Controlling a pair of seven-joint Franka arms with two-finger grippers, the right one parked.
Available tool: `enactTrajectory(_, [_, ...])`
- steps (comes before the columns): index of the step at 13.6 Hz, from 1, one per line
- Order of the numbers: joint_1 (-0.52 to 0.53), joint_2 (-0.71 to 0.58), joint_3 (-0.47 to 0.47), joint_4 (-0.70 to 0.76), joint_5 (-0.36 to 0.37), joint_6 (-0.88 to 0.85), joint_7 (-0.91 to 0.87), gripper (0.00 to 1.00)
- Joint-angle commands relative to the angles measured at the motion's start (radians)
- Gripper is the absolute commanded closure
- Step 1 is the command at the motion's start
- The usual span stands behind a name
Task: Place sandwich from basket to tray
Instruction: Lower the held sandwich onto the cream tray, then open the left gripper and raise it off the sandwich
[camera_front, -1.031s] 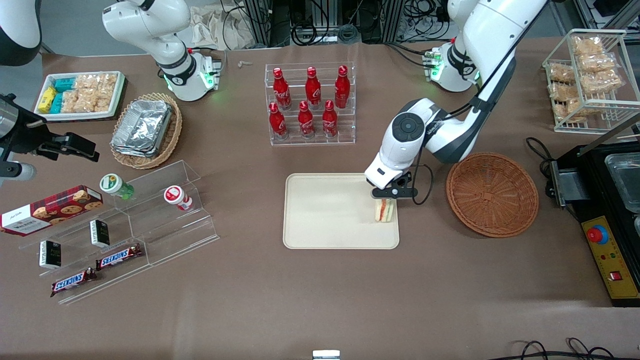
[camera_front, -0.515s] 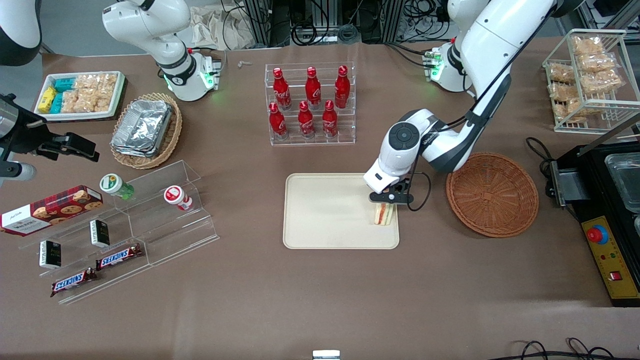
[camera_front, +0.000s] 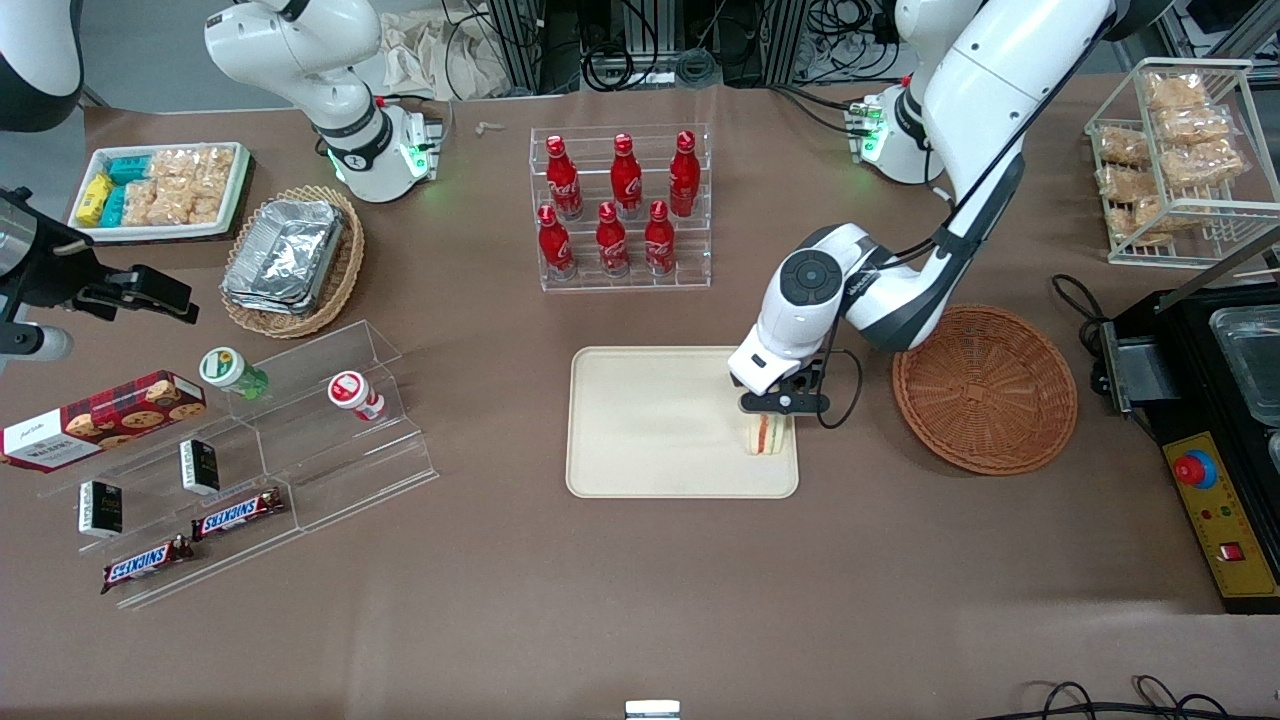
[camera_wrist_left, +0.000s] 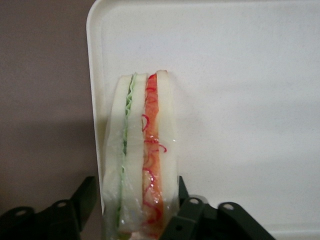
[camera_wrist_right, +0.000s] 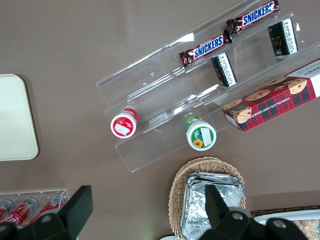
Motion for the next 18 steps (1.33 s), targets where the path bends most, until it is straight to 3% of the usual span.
enactTrajectory(1, [0.002, -0.043, -0.004, 0.015, 0.029, 0.001, -0.093, 0.00])
enactTrajectory(5, [-0.007, -0.189, -0.025, 0.016, -0.003, -0.146, -0.098, 0.00])
enactTrajectory(7, [-0.009, -0.270, -0.027, 0.016, -0.090, -0.149, -0.091, 0.00])
enactTrajectory(10, [-0.013, -0.346, -0.027, 0.030, -0.148, -0.234, -0.080, 0.00])
enactTrajectory(15, [-0.004, -0.347, -0.006, 0.280, -0.317, -0.612, 0.163, 0.00])
enactTrajectory(18, [-0.010, -0.364, 0.114, 0.387, -0.401, -0.771, 0.329, 0.00])
